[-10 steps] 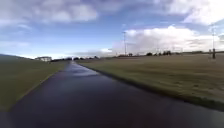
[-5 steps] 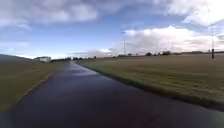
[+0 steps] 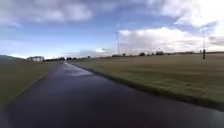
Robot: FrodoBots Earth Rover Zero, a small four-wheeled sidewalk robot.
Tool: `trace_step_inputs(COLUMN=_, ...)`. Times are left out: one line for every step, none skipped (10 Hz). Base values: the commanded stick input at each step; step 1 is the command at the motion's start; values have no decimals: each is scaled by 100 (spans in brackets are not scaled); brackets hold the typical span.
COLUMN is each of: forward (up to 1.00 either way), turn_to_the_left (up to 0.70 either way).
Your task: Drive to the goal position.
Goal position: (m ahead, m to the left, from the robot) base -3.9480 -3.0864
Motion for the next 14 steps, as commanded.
trace_step_inputs(forward=0, turn_to_the_left=0)
trace_step_inputs(forward=0, turn_to_the_left=0)
trace_step_inputs(forward=0, turn_to_the_left=0)
trace_step_inputs(forward=0, turn_to_the_left=0)
trace_step_inputs(forward=0, turn_to_the_left=0)
trace_step_inputs(forward=0, turn_to_the_left=0)
trace_step_inputs(forward=0, turn_to_the_left=0)
trace_step_inputs(forward=0, turn_to_the_left=-98)
trace_step_inputs(forward=0, turn_to_the_left=-100)
trace_step_inputs(forward=0, turn_to_the_left=-100)
trace_step_inputs(forward=0, turn_to_the_left=-100)
trace_step_inputs(forward=0, turn_to_the_left=-100)
trace_step_inputs(forward=0, turn_to_the_left=-100)
trace_step_inputs(forward=0, turn_to_the_left=-100)
